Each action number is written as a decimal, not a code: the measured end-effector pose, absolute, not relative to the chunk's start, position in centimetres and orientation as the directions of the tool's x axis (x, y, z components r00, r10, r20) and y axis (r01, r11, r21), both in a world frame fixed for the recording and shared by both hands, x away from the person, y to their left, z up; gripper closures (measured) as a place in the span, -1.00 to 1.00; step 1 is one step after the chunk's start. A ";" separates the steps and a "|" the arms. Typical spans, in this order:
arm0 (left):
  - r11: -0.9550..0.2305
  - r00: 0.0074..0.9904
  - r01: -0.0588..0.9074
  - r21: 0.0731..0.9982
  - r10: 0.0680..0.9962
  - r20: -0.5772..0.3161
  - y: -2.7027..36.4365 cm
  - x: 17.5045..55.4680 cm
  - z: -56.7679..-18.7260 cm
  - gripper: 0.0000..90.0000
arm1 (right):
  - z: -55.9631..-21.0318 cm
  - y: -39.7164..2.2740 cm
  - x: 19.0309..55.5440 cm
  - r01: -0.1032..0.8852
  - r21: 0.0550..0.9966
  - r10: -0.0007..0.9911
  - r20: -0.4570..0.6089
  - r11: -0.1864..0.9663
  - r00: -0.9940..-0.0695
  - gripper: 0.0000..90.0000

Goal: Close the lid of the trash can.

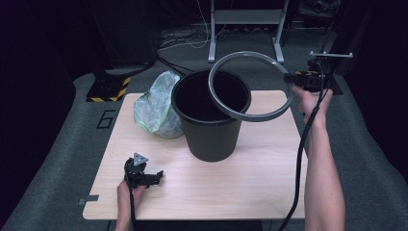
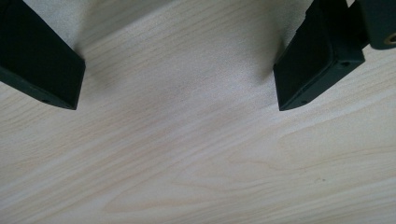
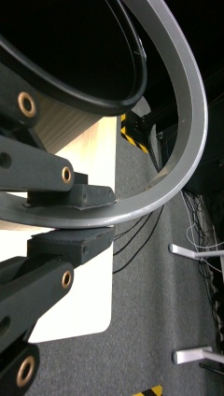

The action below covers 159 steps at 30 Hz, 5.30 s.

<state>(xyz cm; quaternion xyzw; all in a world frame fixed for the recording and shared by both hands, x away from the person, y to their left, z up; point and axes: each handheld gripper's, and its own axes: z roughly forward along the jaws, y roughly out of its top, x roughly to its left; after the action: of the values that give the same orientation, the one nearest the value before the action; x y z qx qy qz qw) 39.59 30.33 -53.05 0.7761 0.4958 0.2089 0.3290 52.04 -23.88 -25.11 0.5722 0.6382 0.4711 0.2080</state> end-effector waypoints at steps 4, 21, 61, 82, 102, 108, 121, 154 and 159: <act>-0.290 0.419 0.633 0.718 0.908 -0.003 30.3 39.6 -53.0 -0.96 | -24.8 -23.1 52.3 0.533 0.842 0.923 0.271 -0.089 -0.273 0.76; -0.291 0.420 0.632 0.718 0.907 -0.002 30.3 39.6 -53.0 -0.96 | -24.1 -19.8 53.2 0.543 0.839 0.912 0.256 -0.045 -0.320 0.76; -0.292 0.421 0.632 0.718 0.907 -0.002 30.3 39.6 -53.0 -0.96 | -25.2 -14.5 55.3 0.588 0.808 0.895 0.243 0.026 -0.373 0.76; -0.292 0.422 0.631 0.719 0.907 -0.001 30.3 39.6 -53.1 -0.96 | -25.9 -12.5 55.8 0.584 0.805 0.907 0.161 0.107 -0.388 0.75; -0.292 0.421 0.632 0.718 0.907 -0.002 30.3 39.6 -53.1 -0.96 | -25.8 -11.1 55.9 0.579 0.788 0.919 0.042 0.210 -0.391 0.75; -0.289 0.419 0.632 0.720 0.908 -0.004 30.3 39.6 -53.1 -0.96 | -25.9 -11.0 56.0 0.574 0.788 0.919 0.026 0.223 -0.393 0.74; -0.287 0.417 0.632 0.720 0.909 -0.004 30.3 39.6 -53.1 -0.95 | -26.1 -10.8 56.2 0.580 0.783 0.920 0.027 0.223 -0.391 0.73; -0.291 0.419 0.630 0.720 0.908 0.001 30.3 39.6 -53.0 -0.95 | -25.9 -12.3 54.6 0.544 0.825 0.880 0.139 0.150 -0.454 -0.85; -0.291 0.419 0.629 0.720 0.908 0.001 30.3 39.6 -53.0 -0.95 | -26.0 -13.3 53.5 0.533 0.834 0.873 0.146 0.144 -0.465 -0.97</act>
<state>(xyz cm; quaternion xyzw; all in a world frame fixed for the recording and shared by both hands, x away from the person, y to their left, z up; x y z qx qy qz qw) 39.61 30.32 -53.04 0.7751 0.4960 0.2115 0.3294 53.55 -13.27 -26.04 0.4805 0.7315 0.4441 0.1918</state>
